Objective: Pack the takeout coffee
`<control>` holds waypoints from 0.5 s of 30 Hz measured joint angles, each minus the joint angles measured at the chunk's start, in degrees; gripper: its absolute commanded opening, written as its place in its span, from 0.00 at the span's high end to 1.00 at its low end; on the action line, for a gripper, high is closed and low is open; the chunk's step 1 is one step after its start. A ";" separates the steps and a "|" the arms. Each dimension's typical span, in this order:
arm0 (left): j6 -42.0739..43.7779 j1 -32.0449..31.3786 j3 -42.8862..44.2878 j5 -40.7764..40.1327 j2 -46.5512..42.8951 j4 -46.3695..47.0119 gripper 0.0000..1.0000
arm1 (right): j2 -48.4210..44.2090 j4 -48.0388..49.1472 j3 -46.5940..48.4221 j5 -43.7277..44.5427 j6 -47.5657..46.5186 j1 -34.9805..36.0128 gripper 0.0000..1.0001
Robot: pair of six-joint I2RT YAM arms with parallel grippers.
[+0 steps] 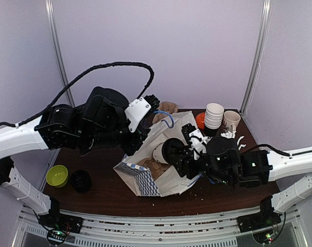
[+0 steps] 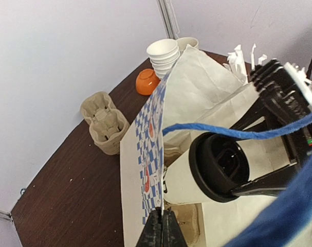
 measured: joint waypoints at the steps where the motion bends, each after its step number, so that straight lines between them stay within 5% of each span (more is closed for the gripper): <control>1: 0.24 -0.17 -0.61 0.37 -0.02 1.36 1.00 | 0.04 -0.04 -0.07 0.00 -0.09 -0.37 0.54; 15: 2.58 -1.27 -5.05 3.52 -0.63 8.33 1.00 | 3.28 5.79 -4.17 6.99 -4.22 -2.16 0.56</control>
